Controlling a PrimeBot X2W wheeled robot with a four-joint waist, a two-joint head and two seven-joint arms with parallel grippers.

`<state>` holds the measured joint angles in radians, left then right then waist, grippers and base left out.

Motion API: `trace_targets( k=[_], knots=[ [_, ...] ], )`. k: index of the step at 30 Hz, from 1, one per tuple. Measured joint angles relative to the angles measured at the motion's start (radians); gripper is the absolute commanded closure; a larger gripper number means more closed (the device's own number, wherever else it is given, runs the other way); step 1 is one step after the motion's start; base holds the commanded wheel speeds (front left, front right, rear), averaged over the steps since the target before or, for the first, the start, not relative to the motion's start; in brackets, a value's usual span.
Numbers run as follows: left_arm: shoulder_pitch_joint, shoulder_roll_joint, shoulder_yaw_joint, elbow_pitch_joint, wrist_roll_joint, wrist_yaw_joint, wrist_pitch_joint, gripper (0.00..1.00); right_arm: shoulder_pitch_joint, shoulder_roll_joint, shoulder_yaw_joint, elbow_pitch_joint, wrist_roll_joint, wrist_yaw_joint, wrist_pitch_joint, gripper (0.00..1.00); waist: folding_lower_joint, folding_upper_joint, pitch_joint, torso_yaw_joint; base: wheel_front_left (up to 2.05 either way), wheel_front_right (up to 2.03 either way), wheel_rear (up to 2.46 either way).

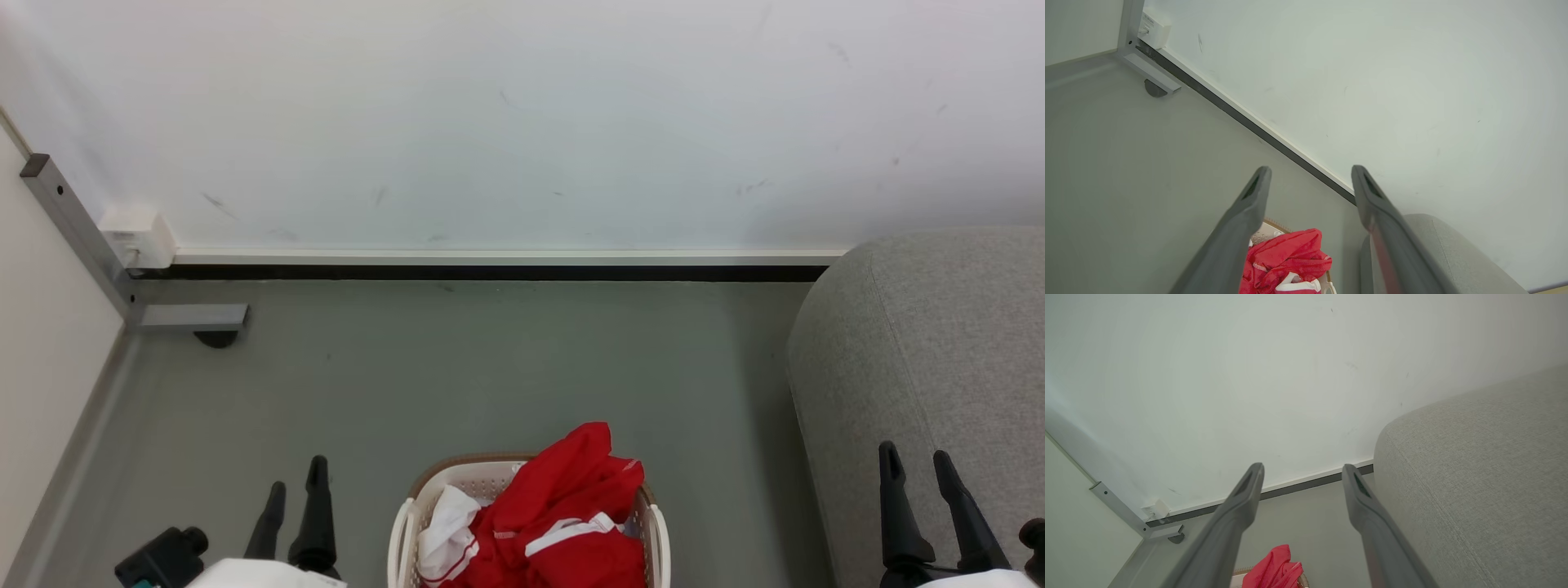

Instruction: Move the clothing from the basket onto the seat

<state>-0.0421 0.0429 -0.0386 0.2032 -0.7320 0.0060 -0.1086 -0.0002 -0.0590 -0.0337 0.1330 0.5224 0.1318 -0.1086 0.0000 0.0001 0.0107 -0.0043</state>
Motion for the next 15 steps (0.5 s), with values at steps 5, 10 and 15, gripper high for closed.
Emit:
trace_targets(
  k=[5,10,15],
  knots=[
    [0.001,0.0,-0.006,-0.001,0.058,0.005,-0.017,0.0,0.003,0.001,-0.002,-0.004,-0.062,0.0,-0.016,0.0,0.0,0.0,0.0,-0.001,0.0,0.0,0.0],
    [0.002,0.0,-0.016,-0.003,0.115,0.011,-0.032,0.0,0.006,0.002,-0.01,-0.008,-0.12,0.0,-0.031,0.0,0.0,-0.0001,-0.001,-0.002,0.0,0.0,0.0],
    [0.006,0.001,-0.025,-0.004,0.167,0.016,-0.043,0.0,0.009,0.004,-0.026,-0.01,-0.174,0.0,-0.043,0.0,0.0,0.0,0.0,-0.001,0.0,0.0,0.0]
  ],
)
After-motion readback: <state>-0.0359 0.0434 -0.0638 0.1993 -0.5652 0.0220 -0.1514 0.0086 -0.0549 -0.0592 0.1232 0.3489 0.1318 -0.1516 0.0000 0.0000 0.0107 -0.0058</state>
